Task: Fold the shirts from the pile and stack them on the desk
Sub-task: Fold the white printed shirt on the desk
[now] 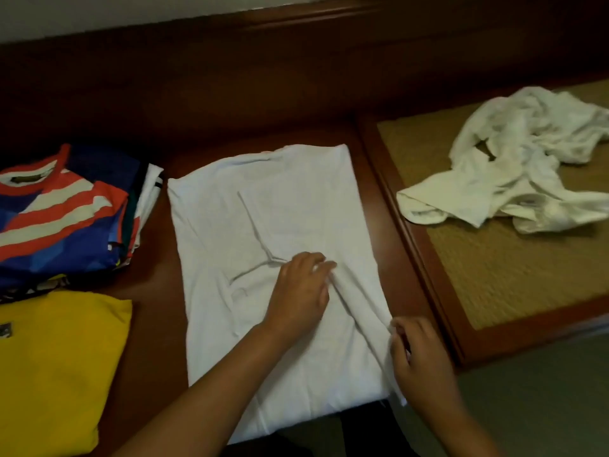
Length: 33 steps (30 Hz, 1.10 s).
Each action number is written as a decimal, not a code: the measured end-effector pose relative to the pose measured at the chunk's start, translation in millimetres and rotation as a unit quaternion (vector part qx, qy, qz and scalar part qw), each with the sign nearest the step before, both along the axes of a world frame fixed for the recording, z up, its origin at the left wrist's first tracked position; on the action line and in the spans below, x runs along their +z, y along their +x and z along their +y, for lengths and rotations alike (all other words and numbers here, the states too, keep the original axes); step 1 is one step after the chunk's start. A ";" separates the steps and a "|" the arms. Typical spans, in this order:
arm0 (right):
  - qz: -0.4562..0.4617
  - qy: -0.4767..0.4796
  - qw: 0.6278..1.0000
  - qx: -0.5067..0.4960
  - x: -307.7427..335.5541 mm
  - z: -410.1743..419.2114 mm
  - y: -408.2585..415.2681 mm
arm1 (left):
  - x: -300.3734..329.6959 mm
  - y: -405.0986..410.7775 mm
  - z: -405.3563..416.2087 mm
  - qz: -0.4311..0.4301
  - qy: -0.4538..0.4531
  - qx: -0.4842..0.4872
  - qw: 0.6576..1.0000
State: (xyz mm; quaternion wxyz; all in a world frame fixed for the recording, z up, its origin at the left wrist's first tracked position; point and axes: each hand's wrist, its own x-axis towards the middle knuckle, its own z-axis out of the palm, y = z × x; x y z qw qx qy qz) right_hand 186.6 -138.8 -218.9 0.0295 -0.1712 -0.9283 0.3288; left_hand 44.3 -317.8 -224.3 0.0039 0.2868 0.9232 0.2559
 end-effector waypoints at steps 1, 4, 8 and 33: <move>-0.010 -0.029 0.998 -0.060 0.9 -4.1 15.4 | -0.4 8.6 5.7 0.012 -0.024 -0.053 0.998; -0.033 -0.126 0.961 -0.244 -0.8 -12.6 52.1 | -3.3 23.7 16.1 0.035 -0.069 -0.131 0.988; -0.083 -0.266 0.893 -0.353 -20.9 -13.1 83.1 | -9.7 22.7 23.0 0.010 -0.074 -0.165 0.983; -0.115 -0.106 0.959 0.235 -52.1 -44.6 201.7 | 9.5 84.5 -7.0 0.048 -0.091 0.061 0.993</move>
